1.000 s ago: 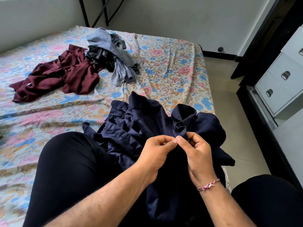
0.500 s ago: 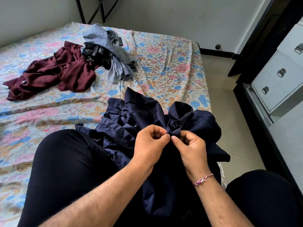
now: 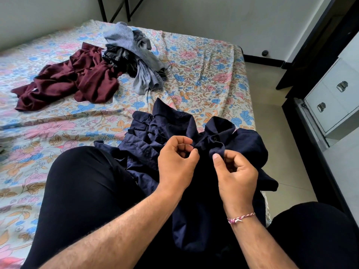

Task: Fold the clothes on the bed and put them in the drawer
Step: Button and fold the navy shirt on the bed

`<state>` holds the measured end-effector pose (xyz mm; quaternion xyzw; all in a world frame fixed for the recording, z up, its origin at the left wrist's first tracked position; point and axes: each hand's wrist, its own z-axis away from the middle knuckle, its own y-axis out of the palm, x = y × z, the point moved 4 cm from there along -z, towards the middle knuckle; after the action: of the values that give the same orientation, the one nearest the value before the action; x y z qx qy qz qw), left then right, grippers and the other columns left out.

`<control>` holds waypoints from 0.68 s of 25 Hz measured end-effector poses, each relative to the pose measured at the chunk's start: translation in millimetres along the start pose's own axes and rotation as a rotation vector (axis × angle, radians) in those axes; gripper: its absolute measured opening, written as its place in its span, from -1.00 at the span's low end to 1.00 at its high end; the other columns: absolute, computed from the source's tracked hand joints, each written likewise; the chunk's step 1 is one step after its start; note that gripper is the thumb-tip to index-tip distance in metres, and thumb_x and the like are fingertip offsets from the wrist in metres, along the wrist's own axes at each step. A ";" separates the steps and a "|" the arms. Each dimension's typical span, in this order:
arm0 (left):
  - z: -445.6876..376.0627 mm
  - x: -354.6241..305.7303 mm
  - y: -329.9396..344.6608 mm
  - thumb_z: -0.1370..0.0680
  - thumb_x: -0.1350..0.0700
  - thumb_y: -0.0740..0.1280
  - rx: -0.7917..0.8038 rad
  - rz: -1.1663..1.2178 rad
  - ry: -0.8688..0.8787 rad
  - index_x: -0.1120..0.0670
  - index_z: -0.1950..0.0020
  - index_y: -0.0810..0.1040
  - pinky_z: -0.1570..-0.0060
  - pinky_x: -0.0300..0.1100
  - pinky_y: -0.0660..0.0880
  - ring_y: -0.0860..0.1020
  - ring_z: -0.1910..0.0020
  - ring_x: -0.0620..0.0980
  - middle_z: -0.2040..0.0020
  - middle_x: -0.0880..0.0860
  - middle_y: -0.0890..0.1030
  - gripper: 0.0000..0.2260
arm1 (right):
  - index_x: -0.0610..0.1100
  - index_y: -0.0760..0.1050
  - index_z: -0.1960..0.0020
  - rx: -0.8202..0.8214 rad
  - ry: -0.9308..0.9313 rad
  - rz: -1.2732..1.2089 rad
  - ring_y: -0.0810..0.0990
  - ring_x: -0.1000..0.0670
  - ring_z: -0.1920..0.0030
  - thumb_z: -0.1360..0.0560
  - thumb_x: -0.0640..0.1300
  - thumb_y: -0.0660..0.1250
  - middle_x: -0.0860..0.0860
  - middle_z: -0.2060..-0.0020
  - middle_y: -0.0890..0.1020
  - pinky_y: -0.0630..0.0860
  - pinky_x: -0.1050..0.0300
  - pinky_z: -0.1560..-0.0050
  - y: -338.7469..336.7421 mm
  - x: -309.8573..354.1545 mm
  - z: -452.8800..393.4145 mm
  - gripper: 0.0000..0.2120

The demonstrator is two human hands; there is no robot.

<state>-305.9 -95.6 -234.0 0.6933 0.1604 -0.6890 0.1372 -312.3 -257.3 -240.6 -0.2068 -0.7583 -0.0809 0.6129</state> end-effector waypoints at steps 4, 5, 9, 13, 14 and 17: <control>11.2 -3.4 10.3 -0.47 0.32 0.49 0.087 0.025 0.039 0.01 0.02 0.64 0.12 -0.19 0.59 0.59 0.23 -0.11 0.18 0.01 0.68 -0.77 | -0.05 0.71 0.05 0.059 0.019 0.026 0.67 0.15 0.26 -0.49 -0.20 0.54 0.13 0.26 0.73 0.57 0.30 0.16 8.1 -1.8 5.2 -0.92; 12.0 -2.9 11.5 -0.48 0.33 0.49 0.095 0.043 0.035 0.03 0.02 0.63 0.12 -0.21 0.59 0.59 0.22 -0.11 0.17 0.02 0.68 -0.78 | -0.04 0.70 0.06 0.068 0.019 0.028 0.67 0.15 0.26 -0.49 -0.20 0.54 0.13 0.26 0.73 0.57 0.30 0.16 9.2 -2.1 5.5 -0.91; 11.2 -1.8 13.2 -0.50 0.35 0.48 0.113 0.063 0.036 0.06 0.02 0.63 0.09 -0.23 0.59 0.59 0.21 -0.12 0.16 -0.01 0.66 -0.80 | -0.05 0.70 0.07 0.072 0.036 -0.002 0.65 0.19 0.28 -0.49 -0.24 0.54 0.10 0.26 0.73 0.56 0.30 0.17 10.1 -4.3 4.5 -0.89; 12.1 -1.5 14.1 -0.50 0.35 0.47 0.113 0.053 0.050 0.05 0.01 0.64 0.05 -0.17 0.61 0.59 0.20 -0.13 0.17 -0.05 0.65 -0.79 | -0.07 0.71 0.05 0.090 0.033 -0.043 0.67 0.15 0.24 -0.50 -0.26 0.53 0.07 0.23 0.74 0.59 0.27 0.13 9.8 -4.6 5.0 -0.89; 11.4 -0.9 13.9 -0.50 0.35 0.47 0.112 0.059 0.043 0.05 0.01 0.64 0.06 -0.18 0.61 0.59 0.20 -0.13 0.17 -0.05 0.65 -0.79 | -0.06 0.71 0.05 0.087 0.024 -0.045 0.68 0.15 0.23 -0.50 -0.27 0.52 0.09 0.23 0.74 0.59 0.28 0.12 9.1 -4.3 4.9 -0.88; 8.3 1.0 12.7 -0.50 0.32 0.49 0.106 0.060 0.022 0.01 0.01 0.63 0.13 -0.19 0.58 0.59 0.23 -0.13 0.22 -0.05 0.65 -0.78 | 0.02 0.69 0.06 0.074 -0.006 -0.046 0.70 0.18 0.16 -0.53 -0.35 0.44 0.16 0.21 0.74 0.57 0.33 0.07 7.9 -4.0 5.0 -0.74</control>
<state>-308.2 -110.5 -235.5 0.7117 0.1044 -0.6844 0.1188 -312.8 -249.1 -246.7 -0.1670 -0.7672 -0.0662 0.6157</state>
